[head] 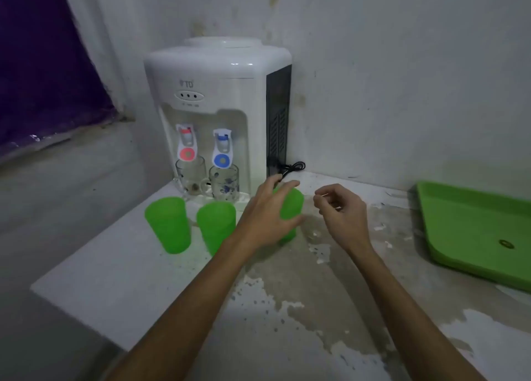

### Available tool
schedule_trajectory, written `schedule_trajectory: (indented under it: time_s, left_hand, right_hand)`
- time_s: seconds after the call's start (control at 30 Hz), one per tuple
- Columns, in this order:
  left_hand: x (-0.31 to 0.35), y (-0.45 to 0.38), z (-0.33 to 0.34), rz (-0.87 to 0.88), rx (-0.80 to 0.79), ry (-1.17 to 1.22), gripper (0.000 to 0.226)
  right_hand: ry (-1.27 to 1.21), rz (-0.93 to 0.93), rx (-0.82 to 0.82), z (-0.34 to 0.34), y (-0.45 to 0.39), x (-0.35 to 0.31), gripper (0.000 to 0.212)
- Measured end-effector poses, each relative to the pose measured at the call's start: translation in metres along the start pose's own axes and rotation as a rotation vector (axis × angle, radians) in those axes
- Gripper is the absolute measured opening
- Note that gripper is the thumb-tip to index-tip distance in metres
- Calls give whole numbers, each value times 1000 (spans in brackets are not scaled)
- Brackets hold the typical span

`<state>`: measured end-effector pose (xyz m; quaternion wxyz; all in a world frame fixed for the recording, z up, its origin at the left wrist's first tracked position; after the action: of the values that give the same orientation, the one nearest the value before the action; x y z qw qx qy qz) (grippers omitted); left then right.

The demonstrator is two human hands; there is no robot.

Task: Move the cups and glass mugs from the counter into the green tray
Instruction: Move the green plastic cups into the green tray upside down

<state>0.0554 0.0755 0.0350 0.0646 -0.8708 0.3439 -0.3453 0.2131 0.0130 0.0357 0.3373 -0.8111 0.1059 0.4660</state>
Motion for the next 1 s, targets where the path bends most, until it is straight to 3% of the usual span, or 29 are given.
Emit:
schedule_trajectory:
  time_s: [0.13,0.43,0.63,0.7,0.83,0.9,0.97,1.0]
  left_hand:
    - [-9,-1,17,-53,-73,-17,75]
    - [2,-12,6,3,87,56,65]
    - [49,-33,5,62,211,431,58]
    - [63,-39,13,68,244,567,53]
    - [85,-48,41,-12,256,871,46]
    - [99,-50,63,-59,250,991,42]
    - [113,-51,88,-95,224,1074,43]
    - [119,-51,100,-109,199,1105,45]
  right_hand:
    - [-18,30,-2,-2,-1,6,9]
    - [-65,50,-11,-19,-2,26,7]
    - [-78,39,-8,-54,0,38,6]
    - [-119,62,22,-73,0,44,15]
    - [-342,246,15,-98,5,65,30]
    - [-526,360,27,-109,9,74,21]
    - [-645,432,139,-129,11,89,12]
    - [-650,449,209,-142,11,96,19]
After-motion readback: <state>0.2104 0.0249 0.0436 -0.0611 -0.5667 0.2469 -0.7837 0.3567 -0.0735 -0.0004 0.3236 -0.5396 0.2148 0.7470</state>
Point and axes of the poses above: each hand's wrist, its own y-axis away from the middle knuckle, its own z-axis out of the palm, x = y × z, the point moved 10 cm from there along -y, towards the middle knuckle, and after that the axes turned 5 degrees about y, right-handed, at the moved point
